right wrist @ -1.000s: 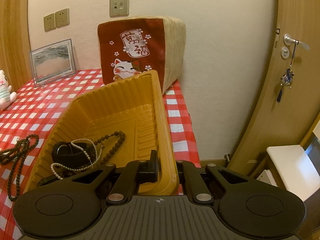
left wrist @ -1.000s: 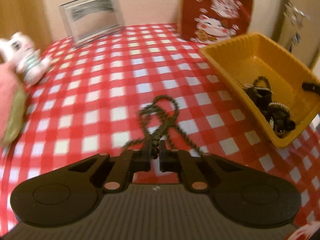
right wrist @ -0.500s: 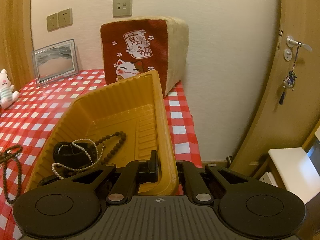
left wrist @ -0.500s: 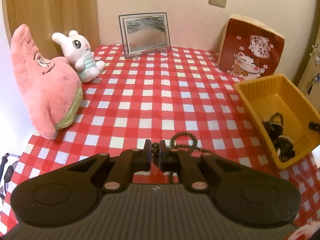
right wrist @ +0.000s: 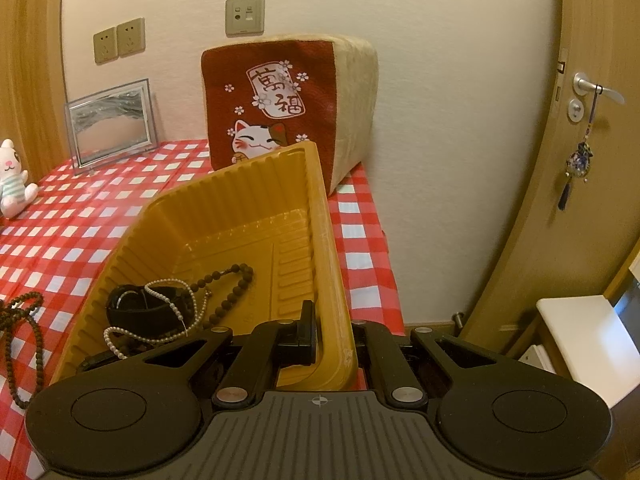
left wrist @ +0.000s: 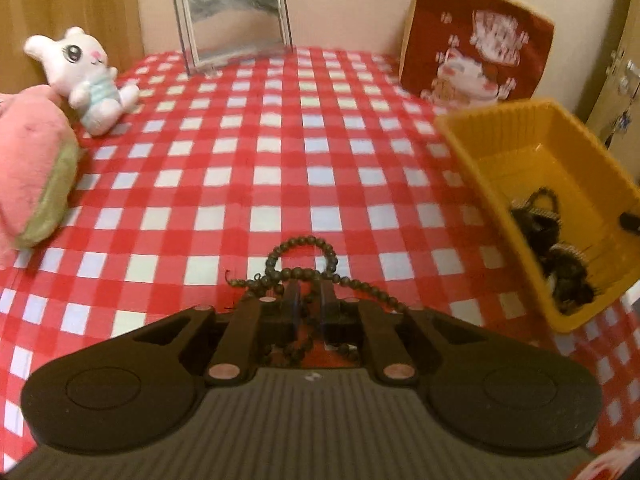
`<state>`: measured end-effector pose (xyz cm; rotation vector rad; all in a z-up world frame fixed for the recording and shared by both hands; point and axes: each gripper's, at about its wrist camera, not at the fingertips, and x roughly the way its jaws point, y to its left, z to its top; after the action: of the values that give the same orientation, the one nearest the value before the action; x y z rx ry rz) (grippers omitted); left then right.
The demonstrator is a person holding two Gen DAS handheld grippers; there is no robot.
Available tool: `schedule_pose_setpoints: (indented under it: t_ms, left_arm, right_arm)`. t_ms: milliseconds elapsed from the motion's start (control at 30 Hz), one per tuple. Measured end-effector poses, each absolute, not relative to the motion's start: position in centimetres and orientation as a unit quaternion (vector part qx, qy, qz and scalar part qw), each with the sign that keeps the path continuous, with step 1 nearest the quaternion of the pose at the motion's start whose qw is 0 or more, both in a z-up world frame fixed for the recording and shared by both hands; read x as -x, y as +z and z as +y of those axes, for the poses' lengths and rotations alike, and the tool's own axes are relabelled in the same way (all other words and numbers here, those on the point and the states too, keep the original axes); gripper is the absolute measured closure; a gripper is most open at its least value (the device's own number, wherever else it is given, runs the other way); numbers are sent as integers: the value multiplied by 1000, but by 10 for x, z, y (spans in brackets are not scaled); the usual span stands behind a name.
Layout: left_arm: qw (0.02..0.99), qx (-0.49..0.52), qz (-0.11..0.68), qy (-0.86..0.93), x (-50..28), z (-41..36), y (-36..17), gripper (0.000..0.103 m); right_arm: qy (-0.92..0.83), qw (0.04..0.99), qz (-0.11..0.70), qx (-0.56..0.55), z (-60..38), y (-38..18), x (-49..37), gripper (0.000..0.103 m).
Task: Organize jewelry
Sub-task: 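Lift the bead strand off the cloth with the left tool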
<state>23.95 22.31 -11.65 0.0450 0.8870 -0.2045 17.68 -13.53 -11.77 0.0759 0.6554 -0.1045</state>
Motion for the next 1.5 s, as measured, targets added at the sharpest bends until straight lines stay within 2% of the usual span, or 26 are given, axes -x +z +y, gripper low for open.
schedule_pose_setpoints:
  t_ms: [100,200,333,500,600,767,800,867,933,1000,1267,1500]
  left_arm:
    - [890,-56,444,-92,-250,215,-132,79]
    - [882,-92,453,-89,-254,208,-143,69]
    - [881,-89,456,-91,-258,207,-148,63]
    - [872,-50,478,-91,-266,206,-148,61]
    - [870,-29,485,-84,-267,208,-148,51]
    - [875,-49,478,-64,-267,205,-155,49]
    - [877,-48,474,-62,-268,204,-156,49]
    - [881,-42,466,-62,-271,205,-157,57]
    - [884,-41,460,-70,-273,205,-156,79]
    - [884,-43,460,-78,-275,202,-156,95]
    - [884,-52,453,-100,-267,198,-148,97]
    - [905,-47,406,-117,-248,202,-103,97]
  right_arm:
    - [-51,945,322,-37,-135,-118,-177,98]
    - [-52,944,322,-38,-136,-118,-177,98]
    - [-53,944,323,-39,-135,-118,-178,98]
    - [-53,944,325,-39,-135,-118,-178,98]
    - [-53,944,324,-39,-135,-118,-178,98]
    - [-52,944,324,-39,-135,-118,-179,98]
    - [-52,944,324,-39,-135,-118,-179,98]
    - [-51,944,324,-38,-134,-119,-179,98]
    - [-51,944,324,-38,-135,-120,-179,98]
    - [-51,944,324,-38,-135,-120,-179,98]
    - [-50,945,322,-38,-134,-119,-179,98]
    - [-48,946,318,-37,-132,-116,-180,98]
